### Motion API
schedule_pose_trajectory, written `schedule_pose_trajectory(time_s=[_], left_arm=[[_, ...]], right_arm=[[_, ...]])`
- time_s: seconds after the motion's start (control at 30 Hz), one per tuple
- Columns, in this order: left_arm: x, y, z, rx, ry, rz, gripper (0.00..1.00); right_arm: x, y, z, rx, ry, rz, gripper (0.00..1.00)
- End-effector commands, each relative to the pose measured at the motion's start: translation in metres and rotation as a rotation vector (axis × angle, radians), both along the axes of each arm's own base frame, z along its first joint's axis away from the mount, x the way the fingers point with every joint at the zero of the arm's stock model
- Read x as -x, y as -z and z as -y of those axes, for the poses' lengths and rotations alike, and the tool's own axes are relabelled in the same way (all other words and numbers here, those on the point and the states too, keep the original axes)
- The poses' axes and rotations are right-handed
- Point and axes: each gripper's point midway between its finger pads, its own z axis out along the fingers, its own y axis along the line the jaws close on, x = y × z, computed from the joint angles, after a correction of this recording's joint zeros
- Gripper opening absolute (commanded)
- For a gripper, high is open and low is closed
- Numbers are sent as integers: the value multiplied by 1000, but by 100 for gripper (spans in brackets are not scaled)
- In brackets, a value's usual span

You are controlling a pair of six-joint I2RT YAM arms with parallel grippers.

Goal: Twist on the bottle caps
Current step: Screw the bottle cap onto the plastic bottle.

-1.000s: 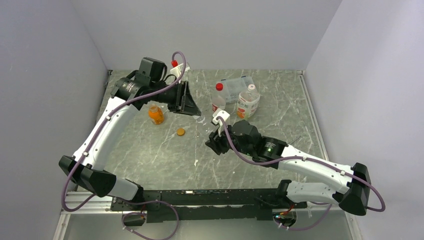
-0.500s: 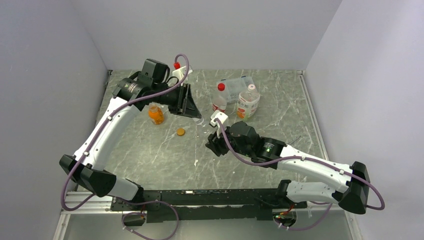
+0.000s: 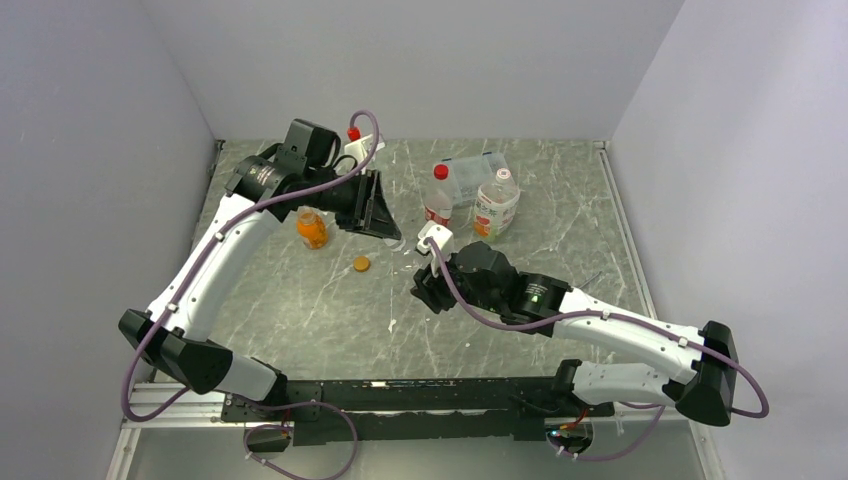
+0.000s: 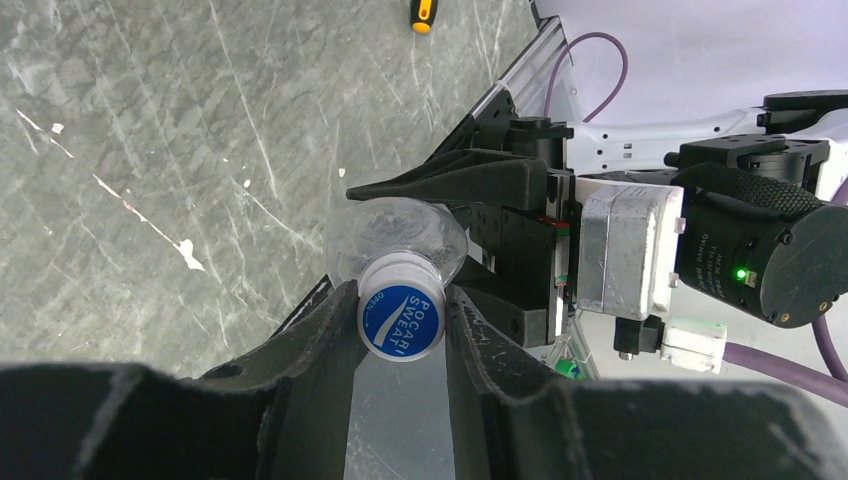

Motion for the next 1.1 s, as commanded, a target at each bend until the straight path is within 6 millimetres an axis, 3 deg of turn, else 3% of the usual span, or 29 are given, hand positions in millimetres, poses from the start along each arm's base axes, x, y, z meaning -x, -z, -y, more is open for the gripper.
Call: schedule_pose_trajectory(time_s=[0.0, 0.2, 0.43, 0.6, 0.77, 1.07], left_arm=[[4, 0, -3, -28, 21, 22, 14], [13, -7, -4, -12, 71, 66, 15], [34, -23, 4, 72, 217, 119, 15], [47, -39, 12, 163, 297, 169, 15], [59, -53, 15, 185, 364, 247, 18], [81, -50, 13, 178, 509, 312, 19]], right_arm=[[-5, -71, -22, -193, -28, 110, 39], [7, -85, -27, -237, -112, 100, 38], [51, -126, -34, -351, -363, 63, 37], [65, -152, -25, -427, -416, 79, 36], [75, -163, -26, -472, -459, 59, 34], [89, -182, -26, -578, -606, 17, 33]])
